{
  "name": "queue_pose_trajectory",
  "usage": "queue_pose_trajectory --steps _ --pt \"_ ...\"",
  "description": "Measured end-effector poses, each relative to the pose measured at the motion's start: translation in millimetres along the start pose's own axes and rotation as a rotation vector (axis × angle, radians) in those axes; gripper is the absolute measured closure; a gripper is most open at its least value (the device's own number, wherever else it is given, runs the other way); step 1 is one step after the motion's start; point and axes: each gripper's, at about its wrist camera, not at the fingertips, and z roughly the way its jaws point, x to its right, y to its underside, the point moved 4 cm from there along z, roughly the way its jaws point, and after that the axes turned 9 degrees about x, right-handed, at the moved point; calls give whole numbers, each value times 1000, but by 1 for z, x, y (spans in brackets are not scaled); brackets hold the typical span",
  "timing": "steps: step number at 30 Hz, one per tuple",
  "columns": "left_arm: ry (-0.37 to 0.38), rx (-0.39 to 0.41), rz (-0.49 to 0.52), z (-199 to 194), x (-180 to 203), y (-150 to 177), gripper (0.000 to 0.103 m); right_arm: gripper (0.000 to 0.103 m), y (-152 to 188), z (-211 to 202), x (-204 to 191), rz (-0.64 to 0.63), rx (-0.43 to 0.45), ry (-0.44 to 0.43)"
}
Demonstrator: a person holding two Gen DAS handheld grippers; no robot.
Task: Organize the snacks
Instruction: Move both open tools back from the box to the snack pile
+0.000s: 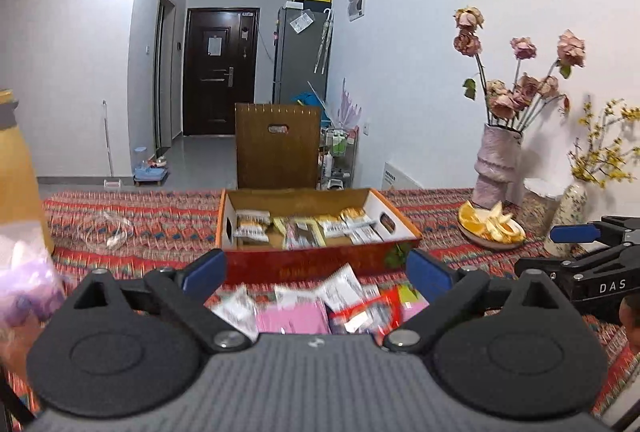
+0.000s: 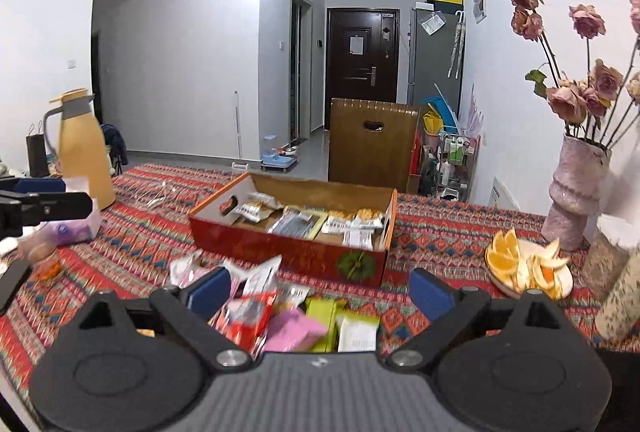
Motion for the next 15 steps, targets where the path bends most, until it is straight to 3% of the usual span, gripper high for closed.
queue_pose_trajectory --steps 7,12,15 --pt "-31 -26 8 -38 7 53 2 7 48 -45 -21 3 6 -49" --pt "-54 -110 -48 -50 0 96 2 7 91 -64 -37 -26 -29 -34" --pt "-78 -161 -86 -53 -7 118 2 7 118 -69 -40 18 -60 -37"
